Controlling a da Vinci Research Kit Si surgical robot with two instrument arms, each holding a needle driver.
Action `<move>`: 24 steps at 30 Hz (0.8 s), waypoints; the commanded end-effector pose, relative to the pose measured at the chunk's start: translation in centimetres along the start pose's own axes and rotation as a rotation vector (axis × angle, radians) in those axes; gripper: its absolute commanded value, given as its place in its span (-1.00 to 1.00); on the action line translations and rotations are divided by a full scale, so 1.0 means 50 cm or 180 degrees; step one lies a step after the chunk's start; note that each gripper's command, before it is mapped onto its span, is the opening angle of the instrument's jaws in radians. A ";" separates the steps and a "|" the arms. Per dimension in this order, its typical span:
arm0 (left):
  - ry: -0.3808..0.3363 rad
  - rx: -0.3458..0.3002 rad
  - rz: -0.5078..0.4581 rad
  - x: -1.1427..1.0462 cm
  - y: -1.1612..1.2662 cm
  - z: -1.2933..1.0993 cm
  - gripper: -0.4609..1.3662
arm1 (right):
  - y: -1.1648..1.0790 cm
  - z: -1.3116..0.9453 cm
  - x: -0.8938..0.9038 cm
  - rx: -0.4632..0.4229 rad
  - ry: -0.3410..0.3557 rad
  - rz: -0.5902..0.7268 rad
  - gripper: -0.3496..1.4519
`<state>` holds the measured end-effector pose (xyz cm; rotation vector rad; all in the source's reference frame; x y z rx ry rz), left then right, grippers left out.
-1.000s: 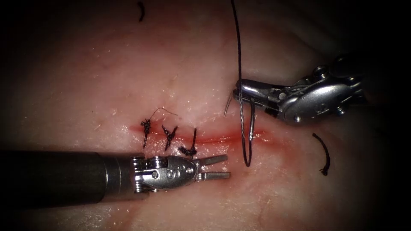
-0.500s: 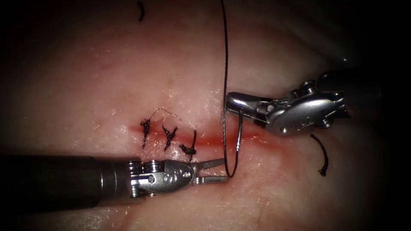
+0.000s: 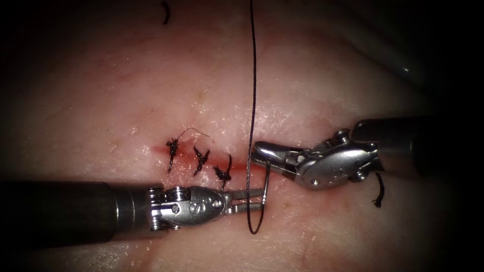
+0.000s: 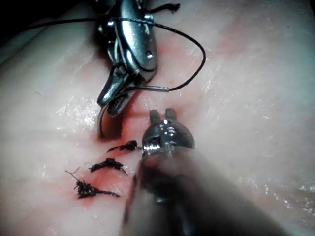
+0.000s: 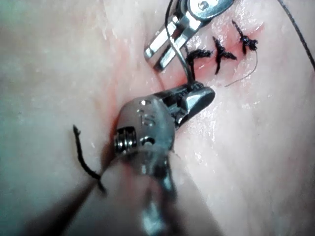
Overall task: Wound Closure
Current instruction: Throw the needle through the skin on top of the incision
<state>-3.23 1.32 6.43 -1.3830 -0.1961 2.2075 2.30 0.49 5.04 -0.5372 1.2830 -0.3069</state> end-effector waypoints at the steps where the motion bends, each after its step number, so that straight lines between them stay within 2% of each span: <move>1: -0.0001 -0.0015 -0.0003 -0.0002 -0.0002 0.0002 -0.57 | 0.0007 0.0003 0.0001 -0.0003 -0.0015 0.0010 -1.00; 2: 0.0001 -0.0018 -0.0003 -0.0004 -0.0005 0.0004 -0.59 | 0.0013 0.0005 0.0003 -0.0001 -0.0019 0.0018 -1.00; 4: 0.0006 -0.0027 -0.0001 -0.0010 -0.0011 0.0007 -0.81 | 0.0029 0.0010 0.0011 0.0006 -0.0009 0.0039 -1.00; 5: 0.0009 -0.0031 0.0001 -0.0015 -0.0015 0.0010 -0.83 | 0.0042 0.0013 0.0018 0.0012 -0.0005 0.0055 -1.00; 7: 0.0015 -0.0038 0.0004 -0.0023 -0.0021 0.0014 -0.76 | 0.0061 0.0016 0.0028 0.0010 -0.0001 0.0080 -1.00; 9: 0.0023 -0.0049 0.0010 -0.0034 -0.0029 0.0018 -0.53 | 0.0085 0.0018 0.0040 0.0012 0.0004 0.0110 -1.00; 10: 0.0019 -0.0042 0.0011 -0.0037 -0.0030 0.0019 -0.50 | 0.0090 0.0018 0.0042 0.0016 0.0003 0.0097 -1.00; 13: -0.0073 0.0098 0.0013 -0.0054 -0.0036 0.0020 -0.76 | 0.0114 0.0016 0.0053 0.0031 0.0004 0.0069 -1.00; 14: -0.0096 0.0133 0.0017 -0.0061 -0.0036 0.0019 -0.78 | 0.0120 0.0016 0.0055 0.0025 0.0004 0.0077 -1.00; 19: -0.0100 0.0164 0.0012 -0.0095 -0.0033 0.0011 -0.72 | 0.0149 0.0016 0.0066 -0.0005 0.0050 0.0094 -1.00; 24: -0.0190 0.0202 0.0016 -0.0126 -0.0021 0.0007 -0.78 | 0.0181 0.0021 0.0067 -0.0091 0.0096 0.0136 -1.00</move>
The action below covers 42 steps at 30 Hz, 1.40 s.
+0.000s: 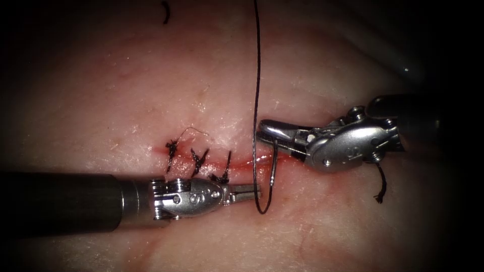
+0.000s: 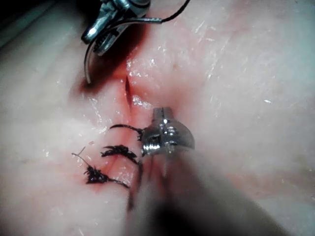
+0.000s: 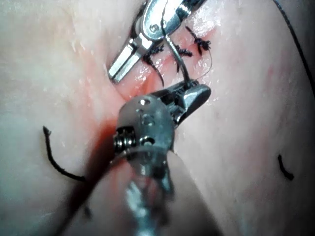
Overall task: Wound Closure
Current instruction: Throw the needle through the skin on top of the incision
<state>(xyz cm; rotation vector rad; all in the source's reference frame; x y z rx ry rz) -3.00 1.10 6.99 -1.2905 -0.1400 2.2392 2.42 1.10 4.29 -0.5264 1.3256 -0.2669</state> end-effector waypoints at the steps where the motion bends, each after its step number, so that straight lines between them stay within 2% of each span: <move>1: -0.0022 -0.0002 0.0001 -0.0002 0.0002 0.0000 -0.79 | 0.0003 0.0001 -0.0001 -0.0026 0.0014 0.0008 -1.00; 8: -0.0025 0.0016 0.0013 -0.0010 0.0011 0.0000 -0.88 | 0.0031 0.0012 -0.0001 -0.0094 0.0007 0.0101 -1.00; 13: -0.0027 0.0018 0.0012 -0.0009 0.0012 -0.0001 -0.88 | 0.0048 0.0025 -0.0005 -0.0136 -0.0001 0.0407 -1.00; 16: -0.0029 0.0021 0.0011 -0.0007 0.0014 -0.0002 -0.87 | 0.0046 0.0034 -0.0008 -0.0155 -0.0008 0.0614 -1.00; 24: -0.0040 0.0024 -0.0006 0.0011 0.0016 -0.0011 -0.88 | 0.0020 0.0057 -0.0016 0.0066 -0.0084 0.1024 -1.00; 27: -0.0043 0.0022 -0.0013 0.0017 0.0015 -0.0013 -0.88 | 0.0019 0.0066 -0.0012 0.0087 -0.0102 0.1270 -1.00; 29: -0.0044 0.0018 -0.0034 0.0019 0.0014 -0.0015 -0.88 | 0.0023 0.0075 -0.0010 0.0091 -0.0174 0.1578 -1.00; 34: -0.0044 0.0018 -0.0034 0.0019 0.0013 -0.0015 -0.88 | 0.0031 0.0088 -0.0011 0.0133 -0.0254 0.1945 -1.00; 42: -0.0042 0.0005 -0.0030 0.0015 0.0009 -0.0025 -0.83 | 0.0021 0.0096 -0.0028 0.0223 -0.0425 0.2703 -1.00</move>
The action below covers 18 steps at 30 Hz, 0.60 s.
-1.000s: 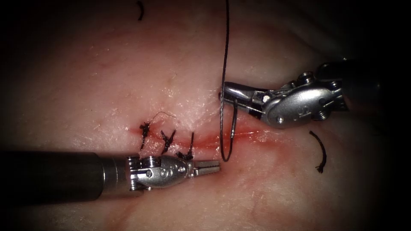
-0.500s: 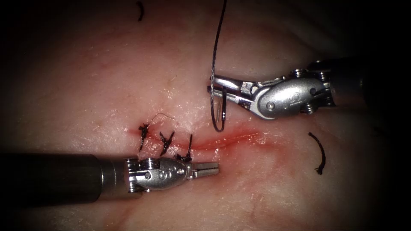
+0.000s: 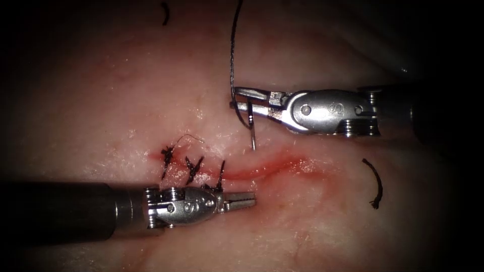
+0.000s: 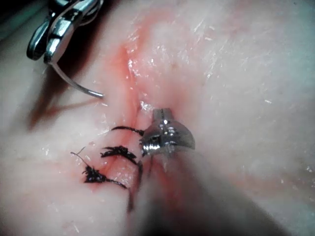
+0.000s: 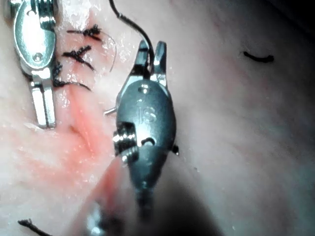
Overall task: Wound Closure
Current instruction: Throw the needle through the skin on top of the incision
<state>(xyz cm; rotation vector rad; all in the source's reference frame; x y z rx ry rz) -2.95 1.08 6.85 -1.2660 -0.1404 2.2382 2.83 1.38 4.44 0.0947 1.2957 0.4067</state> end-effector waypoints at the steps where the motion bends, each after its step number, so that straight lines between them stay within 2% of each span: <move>1: 0.0003 -0.0028 0.0003 0.0000 -0.0001 -0.0001 -0.82 | -0.0006 0.0001 -0.0002 0.0015 -0.0036 0.0109 -1.00; 5: 0.0002 -0.0033 0.0000 0.0001 -0.0004 -0.0003 -0.81 | -0.0009 0.0004 -0.0016 0.0042 -0.0140 0.0431 -1.00; 7: 0.0002 -0.0034 -0.0002 0.0002 -0.0006 -0.0003 -0.79 | -0.0012 0.0005 -0.0023 -0.0028 -0.0240 0.0734 -1.00; 13: 0.0000 -0.0037 -0.0006 0.0004 -0.0010 -0.0004 -0.81 | -0.0023 0.0005 -0.0041 -0.0004 -0.0402 0.1112 -1.00; 15: 0.0000 -0.0038 -0.0008 0.0005 -0.0011 -0.0004 -0.80 | -0.0032 0.0001 -0.0046 -0.0020 -0.0464 0.1508 -1.00; 18: 0.0000 -0.0038 -0.0008 0.0005 -0.0011 -0.0004 -0.79 | -0.0036 -0.0002 -0.0049 -0.0034 -0.0508 0.1702 -1.00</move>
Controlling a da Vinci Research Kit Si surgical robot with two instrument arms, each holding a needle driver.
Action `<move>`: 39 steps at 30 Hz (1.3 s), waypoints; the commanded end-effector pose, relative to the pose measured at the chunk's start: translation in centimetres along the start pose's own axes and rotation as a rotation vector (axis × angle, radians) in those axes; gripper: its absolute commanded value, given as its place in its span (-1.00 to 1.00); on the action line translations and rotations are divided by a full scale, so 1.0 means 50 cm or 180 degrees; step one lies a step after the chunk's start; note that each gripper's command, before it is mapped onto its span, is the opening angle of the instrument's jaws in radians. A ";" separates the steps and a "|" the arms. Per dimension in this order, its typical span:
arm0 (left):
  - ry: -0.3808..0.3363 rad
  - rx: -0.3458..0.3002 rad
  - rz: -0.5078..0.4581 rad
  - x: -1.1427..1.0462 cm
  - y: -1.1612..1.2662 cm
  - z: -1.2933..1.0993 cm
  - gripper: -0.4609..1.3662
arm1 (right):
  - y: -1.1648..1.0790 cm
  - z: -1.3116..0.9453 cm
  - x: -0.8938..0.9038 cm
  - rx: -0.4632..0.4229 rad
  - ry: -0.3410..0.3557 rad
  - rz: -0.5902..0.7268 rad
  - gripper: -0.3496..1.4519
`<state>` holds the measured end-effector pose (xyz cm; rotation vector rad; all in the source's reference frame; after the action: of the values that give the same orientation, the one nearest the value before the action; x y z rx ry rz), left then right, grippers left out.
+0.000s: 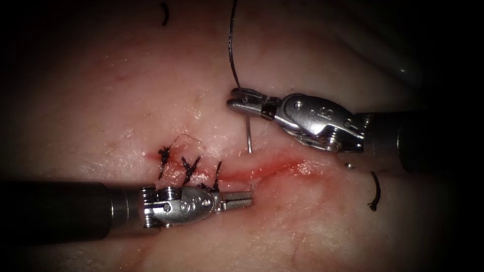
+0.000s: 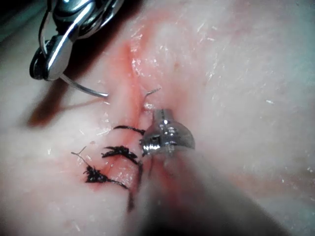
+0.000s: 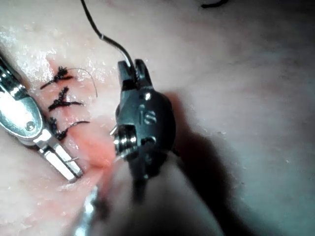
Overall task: Wound Closure
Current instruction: Throw the needle through the skin on top of the incision
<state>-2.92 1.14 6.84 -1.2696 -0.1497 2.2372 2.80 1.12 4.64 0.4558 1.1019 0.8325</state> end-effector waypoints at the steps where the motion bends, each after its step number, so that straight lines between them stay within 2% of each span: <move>1: -0.0002 -0.0016 0.0000 -0.0001 0.0000 0.0000 -0.79 | -0.0007 -0.0002 0.0001 0.0032 -0.0019 0.0166 -1.00; 7: -0.0002 -0.0018 0.0000 -0.0003 -0.0004 0.0001 -0.75 | -0.0026 -0.0009 -0.0019 0.0114 -0.0084 0.0677 -1.00; 10: -0.0003 -0.0021 -0.0002 -0.0002 -0.0006 -0.0001 -0.76 | -0.0035 -0.0011 -0.0032 0.0129 -0.0115 0.0787 -1.00; 17: -0.0012 -0.0027 -0.0001 -0.0001 -0.0006 -0.0003 -0.82 | -0.0034 -0.0016 -0.0043 0.0116 -0.0132 0.0850 -1.00; 20: -0.0012 -0.0027 -0.0001 -0.0001 -0.0006 -0.0004 -0.83 | -0.0027 -0.0015 -0.0048 0.0131 -0.0120 0.0713 -1.00; 30: 0.0003 -0.0022 -0.0004 -0.0001 -0.0007 -0.0008 -0.86 | -0.0022 -0.0015 -0.0085 0.0137 -0.0150 0.0662 -1.00; 39: 0.0018 -0.0014 -0.0010 0.0002 -0.0007 -0.0009 -0.84 | -0.0035 -0.0021 -0.0114 0.0118 -0.0326 0.0853 -1.00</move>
<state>-2.87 1.16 6.82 -1.2729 -0.1467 2.2308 2.66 0.54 4.82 0.6835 0.9780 1.0087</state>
